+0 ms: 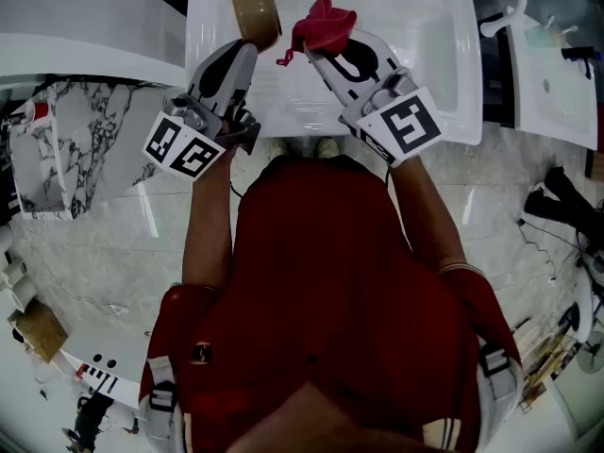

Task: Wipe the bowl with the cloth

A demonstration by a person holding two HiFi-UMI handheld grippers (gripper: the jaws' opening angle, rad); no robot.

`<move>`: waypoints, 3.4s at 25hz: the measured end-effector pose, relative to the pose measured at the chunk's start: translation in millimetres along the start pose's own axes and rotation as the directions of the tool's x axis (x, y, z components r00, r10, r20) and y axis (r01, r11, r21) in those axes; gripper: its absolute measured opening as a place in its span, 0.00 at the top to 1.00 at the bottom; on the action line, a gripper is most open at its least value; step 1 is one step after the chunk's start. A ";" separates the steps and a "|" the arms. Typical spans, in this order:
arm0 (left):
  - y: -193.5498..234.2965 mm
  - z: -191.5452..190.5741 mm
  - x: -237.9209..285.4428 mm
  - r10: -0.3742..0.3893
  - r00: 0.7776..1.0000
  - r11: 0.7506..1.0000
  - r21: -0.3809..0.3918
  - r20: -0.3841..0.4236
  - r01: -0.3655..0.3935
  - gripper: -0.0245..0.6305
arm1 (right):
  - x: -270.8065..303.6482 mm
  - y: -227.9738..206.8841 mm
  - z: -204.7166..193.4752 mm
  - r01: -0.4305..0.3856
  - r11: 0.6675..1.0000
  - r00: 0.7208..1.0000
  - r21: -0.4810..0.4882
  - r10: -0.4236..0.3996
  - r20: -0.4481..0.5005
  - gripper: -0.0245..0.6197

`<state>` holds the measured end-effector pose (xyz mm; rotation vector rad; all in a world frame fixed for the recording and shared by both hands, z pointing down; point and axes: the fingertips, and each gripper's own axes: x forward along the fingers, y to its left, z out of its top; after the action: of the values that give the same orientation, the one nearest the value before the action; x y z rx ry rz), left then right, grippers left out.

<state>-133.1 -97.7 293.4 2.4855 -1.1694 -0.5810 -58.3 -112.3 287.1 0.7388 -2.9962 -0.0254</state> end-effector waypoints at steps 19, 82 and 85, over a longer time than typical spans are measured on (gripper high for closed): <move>-1.3 -0.4 4.1 -0.037 0.999 0.999 -0.005 -0.031 0.037 0.94 | -2.6 7.4 3.5 -0.021 1.000 1.000 -0.011 0.021 0.007 0.88; -50.9 -39.4 -19.1 -0.278 0.922 0.954 0.036 -0.270 0.298 0.94 | 13.2 27.0 26.5 -0.236 0.886 0.970 -0.399 0.189 -0.153 0.88; -52.1 -39.2 -19.8 -0.298 0.914 0.948 0.028 -0.276 0.317 0.94 | 14.5 23.9 26.5 -0.247 0.888 0.967 -0.389 0.201 -0.156 0.88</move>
<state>-91.4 -45.7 307.7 2.7266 -0.7139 -0.2662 -83.7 -97.8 262.0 0.3334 -2.8035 -0.5583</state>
